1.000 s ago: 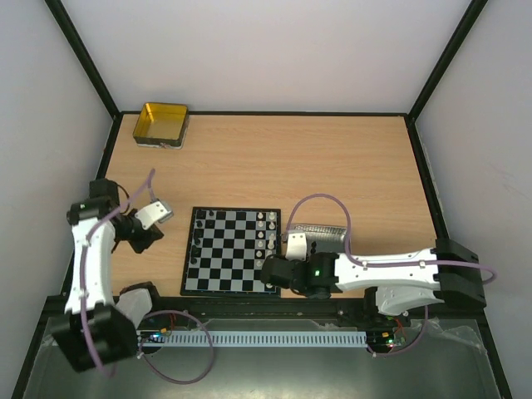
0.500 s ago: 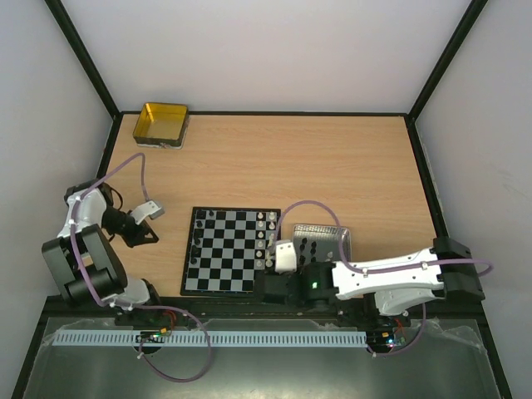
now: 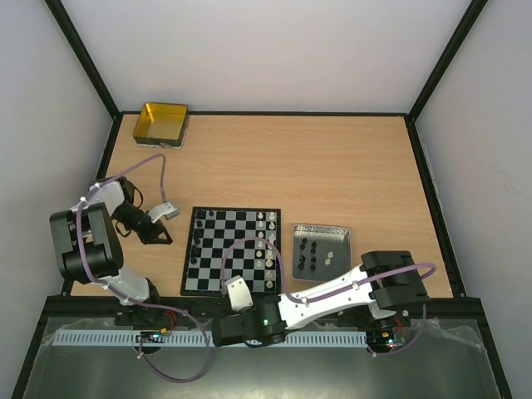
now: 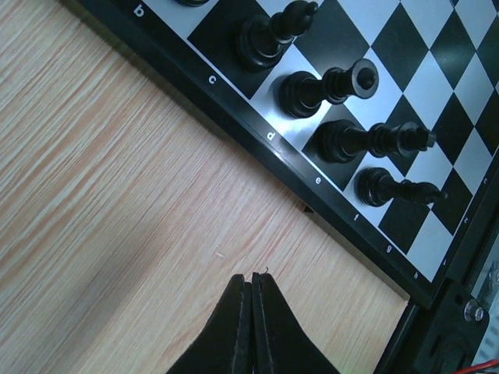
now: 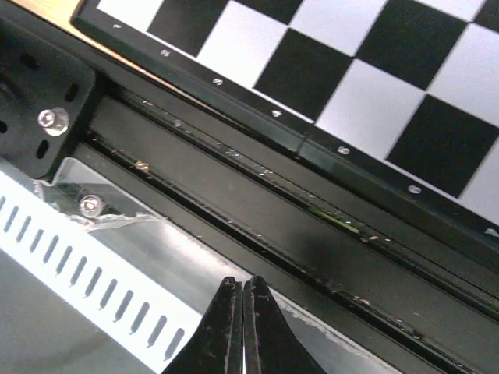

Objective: Set up the chess pieces on the board
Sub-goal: Move the chessboard to the center of the board.

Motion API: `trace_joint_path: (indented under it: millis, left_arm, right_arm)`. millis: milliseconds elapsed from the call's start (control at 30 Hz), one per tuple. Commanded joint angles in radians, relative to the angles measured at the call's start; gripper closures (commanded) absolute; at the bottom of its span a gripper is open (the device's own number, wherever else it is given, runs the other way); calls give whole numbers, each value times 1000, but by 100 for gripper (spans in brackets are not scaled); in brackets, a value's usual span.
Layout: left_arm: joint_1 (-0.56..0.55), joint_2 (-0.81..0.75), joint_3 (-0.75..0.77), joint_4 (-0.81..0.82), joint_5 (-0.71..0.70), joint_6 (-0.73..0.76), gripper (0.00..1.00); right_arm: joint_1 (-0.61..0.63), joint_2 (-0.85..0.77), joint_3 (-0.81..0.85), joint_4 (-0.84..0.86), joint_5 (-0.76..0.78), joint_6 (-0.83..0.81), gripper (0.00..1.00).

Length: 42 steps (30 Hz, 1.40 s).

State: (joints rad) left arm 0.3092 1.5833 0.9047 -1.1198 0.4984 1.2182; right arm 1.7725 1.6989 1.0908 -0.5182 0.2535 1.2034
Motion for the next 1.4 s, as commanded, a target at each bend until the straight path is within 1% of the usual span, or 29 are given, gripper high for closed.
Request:
trace_joint_path:
  millis: [0, 233, 533, 933, 1367]
  left_arm:
    - [-23, 27, -20, 40, 20, -47, 98]
    - [-41, 93, -39, 157, -2, -134, 98]
    - [-88, 150, -52, 236, -3, -201, 98]
    - [-139, 203, -56, 281, -5, -255, 98]
    - [-252, 233, -32, 332, -3, -338, 98]
  right_arm:
    - [2, 34, 3, 86, -21, -29, 98]
    - [-21, 71, -11, 144, -40, -51, 98]
    - [-73, 72, -89, 206, -68, -65, 98]
    - [-133, 70, -153, 259, -83, -100, 98]
    - [-200, 19, -225, 282, -62, -111, 98]
